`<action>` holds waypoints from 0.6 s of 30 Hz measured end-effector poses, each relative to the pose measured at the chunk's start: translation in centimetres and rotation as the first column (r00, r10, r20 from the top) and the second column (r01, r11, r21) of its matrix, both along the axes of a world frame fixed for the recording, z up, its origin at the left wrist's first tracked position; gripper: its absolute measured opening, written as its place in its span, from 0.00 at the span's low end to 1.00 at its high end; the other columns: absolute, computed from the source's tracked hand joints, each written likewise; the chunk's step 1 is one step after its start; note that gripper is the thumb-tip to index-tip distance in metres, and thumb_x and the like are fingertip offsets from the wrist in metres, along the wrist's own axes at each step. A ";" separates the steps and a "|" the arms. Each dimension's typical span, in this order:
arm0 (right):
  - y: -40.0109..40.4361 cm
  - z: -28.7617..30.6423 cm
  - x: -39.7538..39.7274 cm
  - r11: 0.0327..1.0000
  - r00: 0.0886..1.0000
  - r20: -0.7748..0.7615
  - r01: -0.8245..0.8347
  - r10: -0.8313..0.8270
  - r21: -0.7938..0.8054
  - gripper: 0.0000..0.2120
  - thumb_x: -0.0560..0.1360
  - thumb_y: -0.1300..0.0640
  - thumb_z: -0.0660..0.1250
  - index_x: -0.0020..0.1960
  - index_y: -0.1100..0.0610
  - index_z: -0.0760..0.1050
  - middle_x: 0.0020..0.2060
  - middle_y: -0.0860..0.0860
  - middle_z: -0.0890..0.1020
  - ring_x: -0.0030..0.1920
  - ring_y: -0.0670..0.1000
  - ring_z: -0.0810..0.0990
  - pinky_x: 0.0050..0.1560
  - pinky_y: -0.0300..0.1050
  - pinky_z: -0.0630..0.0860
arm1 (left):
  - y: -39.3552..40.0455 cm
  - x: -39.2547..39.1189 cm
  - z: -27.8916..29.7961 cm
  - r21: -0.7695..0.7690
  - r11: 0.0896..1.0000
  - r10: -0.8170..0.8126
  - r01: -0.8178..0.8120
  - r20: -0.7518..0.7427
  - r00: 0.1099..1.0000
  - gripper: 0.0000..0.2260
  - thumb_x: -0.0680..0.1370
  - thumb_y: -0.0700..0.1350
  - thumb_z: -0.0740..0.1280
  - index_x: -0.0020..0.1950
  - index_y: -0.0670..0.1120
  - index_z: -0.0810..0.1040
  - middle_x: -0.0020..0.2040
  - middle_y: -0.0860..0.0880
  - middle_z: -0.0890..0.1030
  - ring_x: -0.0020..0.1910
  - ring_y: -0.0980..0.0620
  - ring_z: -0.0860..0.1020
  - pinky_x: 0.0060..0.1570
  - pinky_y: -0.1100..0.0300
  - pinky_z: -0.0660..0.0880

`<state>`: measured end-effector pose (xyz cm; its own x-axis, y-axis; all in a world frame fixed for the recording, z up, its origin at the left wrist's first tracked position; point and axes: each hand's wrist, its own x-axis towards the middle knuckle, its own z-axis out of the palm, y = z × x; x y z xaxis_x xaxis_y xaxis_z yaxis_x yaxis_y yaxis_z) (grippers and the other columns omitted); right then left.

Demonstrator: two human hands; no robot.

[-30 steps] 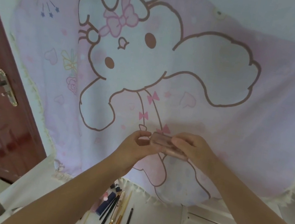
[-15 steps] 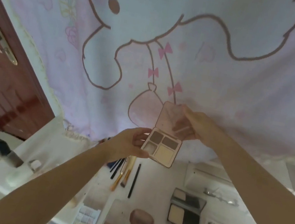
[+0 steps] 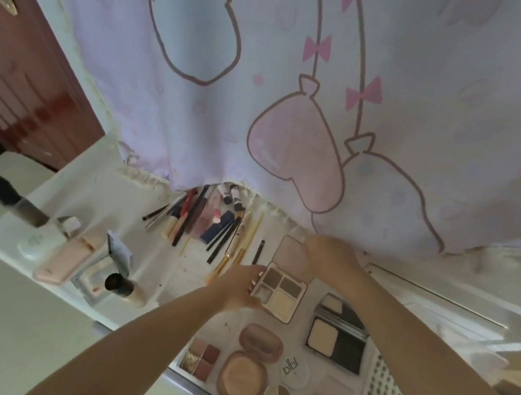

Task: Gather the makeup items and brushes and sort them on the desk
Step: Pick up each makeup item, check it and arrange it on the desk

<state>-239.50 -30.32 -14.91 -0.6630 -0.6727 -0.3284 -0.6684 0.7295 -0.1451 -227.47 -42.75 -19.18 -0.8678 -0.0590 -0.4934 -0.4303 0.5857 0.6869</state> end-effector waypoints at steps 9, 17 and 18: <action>1.1 -3.6 -0.1 0.978 0.996 0.012 -0.087 0.087 0.189 0.11 0.78 0.64 0.53 0.57 0.62 0.71 0.52 0.59 0.77 0.48 0.55 0.75 0.30 0.40 0.60 | 1.7 0.2 -4.3 -0.175 0.982 -0.059 0.067 0.052 0.997 0.21 0.72 0.40 0.69 0.64 0.44 0.70 0.58 0.44 0.78 0.58 0.46 0.76 0.57 0.54 0.74; 0.8 -4.2 -0.4 0.971 0.996 -0.026 -0.072 0.080 0.226 0.11 0.77 0.65 0.54 0.57 0.61 0.71 0.53 0.58 0.78 0.52 0.55 0.77 0.38 0.41 0.65 | 1.9 -0.4 -4.4 -0.240 0.962 -0.098 0.131 0.144 0.985 0.25 0.73 0.42 0.69 0.67 0.43 0.66 0.63 0.43 0.73 0.61 0.45 0.73 0.60 0.55 0.71; 0.7 -4.3 -0.3 0.969 0.997 -0.025 -0.069 0.077 0.238 0.12 0.77 0.65 0.55 0.58 0.61 0.71 0.53 0.58 0.78 0.53 0.55 0.77 0.40 0.41 0.66 | 1.7 -0.3 -4.3 -0.245 0.960 -0.100 0.136 0.155 0.983 0.26 0.73 0.42 0.69 0.68 0.42 0.65 0.64 0.43 0.72 0.62 0.45 0.72 0.61 0.55 0.70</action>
